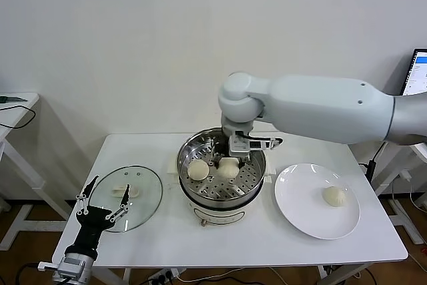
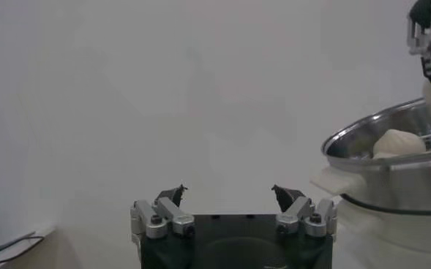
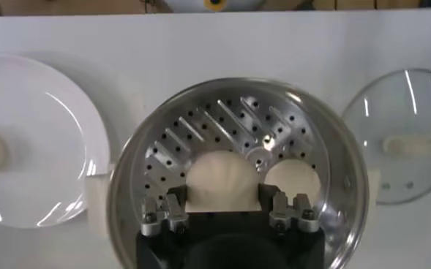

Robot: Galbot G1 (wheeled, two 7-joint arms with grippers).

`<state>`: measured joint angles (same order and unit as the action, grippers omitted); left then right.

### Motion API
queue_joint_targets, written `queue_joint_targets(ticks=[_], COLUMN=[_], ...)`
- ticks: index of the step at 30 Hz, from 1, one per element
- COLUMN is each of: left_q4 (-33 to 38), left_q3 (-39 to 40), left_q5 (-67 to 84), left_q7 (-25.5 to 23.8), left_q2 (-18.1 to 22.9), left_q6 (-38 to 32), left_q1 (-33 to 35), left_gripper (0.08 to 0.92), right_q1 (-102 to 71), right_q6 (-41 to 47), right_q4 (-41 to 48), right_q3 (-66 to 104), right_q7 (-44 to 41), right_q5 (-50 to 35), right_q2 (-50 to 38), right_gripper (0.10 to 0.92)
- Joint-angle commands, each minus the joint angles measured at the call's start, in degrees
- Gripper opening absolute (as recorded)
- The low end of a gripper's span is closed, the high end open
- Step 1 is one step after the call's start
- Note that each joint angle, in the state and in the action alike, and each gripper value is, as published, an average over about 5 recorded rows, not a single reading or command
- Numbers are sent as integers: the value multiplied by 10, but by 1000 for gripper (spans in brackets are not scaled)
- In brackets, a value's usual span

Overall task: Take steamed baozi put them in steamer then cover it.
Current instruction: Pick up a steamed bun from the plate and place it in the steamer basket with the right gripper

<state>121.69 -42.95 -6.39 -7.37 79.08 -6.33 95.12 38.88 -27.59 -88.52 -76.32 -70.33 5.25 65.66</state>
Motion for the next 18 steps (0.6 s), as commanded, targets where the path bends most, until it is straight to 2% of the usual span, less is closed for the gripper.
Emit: queue_joint_targets(ticks=[1,18], left_q4=[-3,-6], left_q3=[-5,-6], left_q5=[3,6], left_q7=[-1,-2], left_q2=[-3,-2], left_q6=[1,1], left_q1=[1,0], left_gripper=[823,823], right_q1=[-31,-95], right_q6=[-15,-11], right_q4=[9,40], right_q3=[-10,2], right_q7=[-1,-5], right_q5=[7,34], right_q2=[36,42], right_gripper=[649,645])
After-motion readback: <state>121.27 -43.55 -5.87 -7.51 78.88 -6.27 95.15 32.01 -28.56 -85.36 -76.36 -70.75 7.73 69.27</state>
